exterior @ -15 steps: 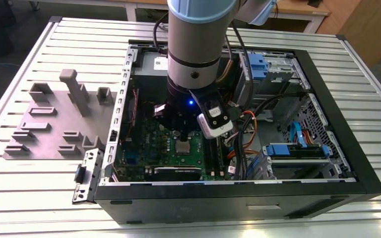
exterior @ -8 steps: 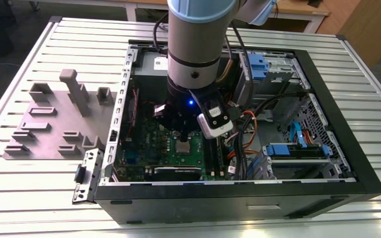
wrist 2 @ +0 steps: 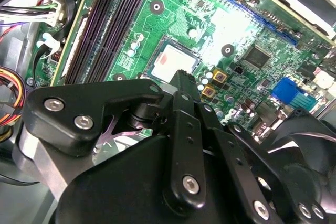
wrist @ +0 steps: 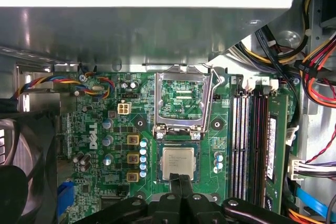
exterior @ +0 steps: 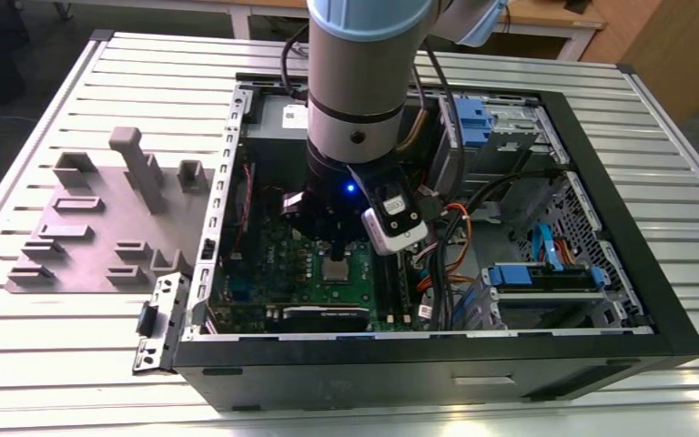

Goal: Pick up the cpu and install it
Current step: 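Close the cpu cover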

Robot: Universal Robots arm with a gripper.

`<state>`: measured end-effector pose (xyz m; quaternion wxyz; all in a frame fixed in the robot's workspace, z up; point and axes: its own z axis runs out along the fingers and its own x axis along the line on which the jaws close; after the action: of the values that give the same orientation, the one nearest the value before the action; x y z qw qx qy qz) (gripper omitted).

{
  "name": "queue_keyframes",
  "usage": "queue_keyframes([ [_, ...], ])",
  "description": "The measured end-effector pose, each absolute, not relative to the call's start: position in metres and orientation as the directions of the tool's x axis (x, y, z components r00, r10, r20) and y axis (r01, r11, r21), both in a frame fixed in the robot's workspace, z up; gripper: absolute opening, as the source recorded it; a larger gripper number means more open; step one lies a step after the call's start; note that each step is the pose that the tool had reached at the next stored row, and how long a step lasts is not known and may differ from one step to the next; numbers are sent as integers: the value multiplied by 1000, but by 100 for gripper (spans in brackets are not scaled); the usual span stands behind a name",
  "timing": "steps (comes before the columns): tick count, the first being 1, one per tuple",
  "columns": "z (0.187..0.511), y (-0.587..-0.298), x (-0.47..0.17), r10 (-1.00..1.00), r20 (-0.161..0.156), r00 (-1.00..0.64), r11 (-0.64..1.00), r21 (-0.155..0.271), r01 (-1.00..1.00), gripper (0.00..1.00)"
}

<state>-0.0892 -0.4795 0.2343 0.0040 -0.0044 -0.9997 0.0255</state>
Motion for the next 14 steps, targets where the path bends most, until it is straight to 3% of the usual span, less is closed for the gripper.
queue_keyframes([
  [14, 234, -480, -89, 9, 8, -1000, 998, -60, 9, 11],
])
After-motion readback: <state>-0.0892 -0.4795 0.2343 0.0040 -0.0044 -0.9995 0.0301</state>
